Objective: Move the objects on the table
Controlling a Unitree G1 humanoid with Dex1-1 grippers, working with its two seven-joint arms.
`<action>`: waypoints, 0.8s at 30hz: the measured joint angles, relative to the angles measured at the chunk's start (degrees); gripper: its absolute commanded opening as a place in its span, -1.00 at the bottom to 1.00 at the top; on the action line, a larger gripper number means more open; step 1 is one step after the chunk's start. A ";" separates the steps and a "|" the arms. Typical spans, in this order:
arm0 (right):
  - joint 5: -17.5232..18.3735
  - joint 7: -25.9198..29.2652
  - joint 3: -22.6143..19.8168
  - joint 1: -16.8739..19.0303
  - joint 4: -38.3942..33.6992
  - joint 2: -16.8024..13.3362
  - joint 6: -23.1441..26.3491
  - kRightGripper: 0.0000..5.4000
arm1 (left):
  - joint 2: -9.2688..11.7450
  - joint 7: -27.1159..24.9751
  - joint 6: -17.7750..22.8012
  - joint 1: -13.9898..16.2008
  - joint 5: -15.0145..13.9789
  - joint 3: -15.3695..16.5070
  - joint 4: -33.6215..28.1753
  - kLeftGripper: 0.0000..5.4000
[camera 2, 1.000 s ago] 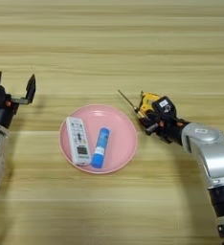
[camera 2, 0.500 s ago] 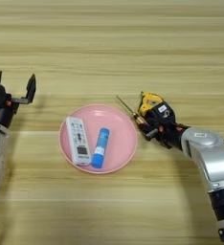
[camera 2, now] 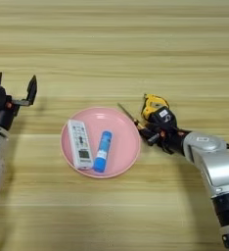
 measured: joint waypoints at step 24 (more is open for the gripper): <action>8.06 -7.77 -11.96 -4.88 -14.83 8.42 -17.15 0.58 | 0.03 -0.25 -0.12 -0.03 -0.02 0.02 0.02 1.00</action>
